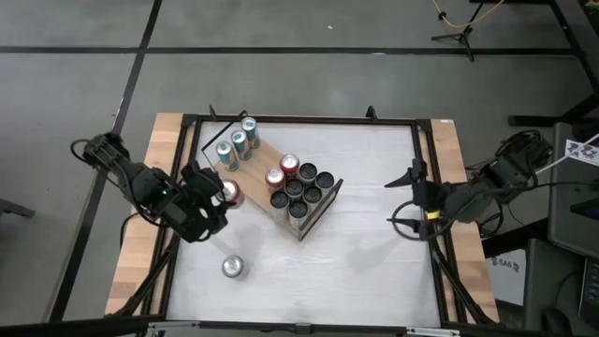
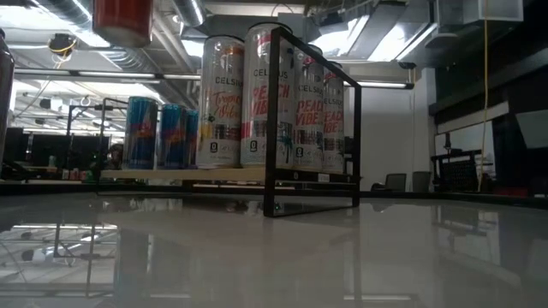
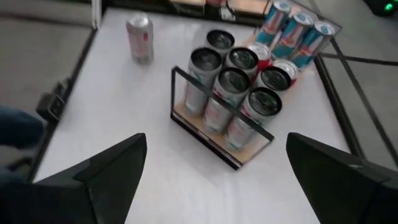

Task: Place canned beverage on shelf
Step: Put the red soda can on the shelf aligned with the other red soda cans

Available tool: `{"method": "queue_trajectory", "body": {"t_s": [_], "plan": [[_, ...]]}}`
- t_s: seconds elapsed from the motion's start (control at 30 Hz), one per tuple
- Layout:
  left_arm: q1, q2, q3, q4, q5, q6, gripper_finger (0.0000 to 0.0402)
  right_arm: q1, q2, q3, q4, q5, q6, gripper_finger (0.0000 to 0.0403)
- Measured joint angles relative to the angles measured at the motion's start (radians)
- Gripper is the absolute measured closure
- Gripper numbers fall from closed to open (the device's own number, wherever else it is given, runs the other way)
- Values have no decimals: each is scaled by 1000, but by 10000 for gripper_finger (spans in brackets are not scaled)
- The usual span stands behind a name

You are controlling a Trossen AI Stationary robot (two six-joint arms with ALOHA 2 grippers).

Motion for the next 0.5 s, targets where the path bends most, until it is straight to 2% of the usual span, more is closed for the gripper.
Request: {"method": "queue_trajectory", "body": {"t_s": [0.27, 0.5], "plan": [[51, -138, -290, 310, 33, 193, 125, 0, -170, -276, 342, -42, -1, 22], [197, -208, -482, 580, 198, 411, 125, -10, -248, -461, 567, -95, -8, 22]]}}
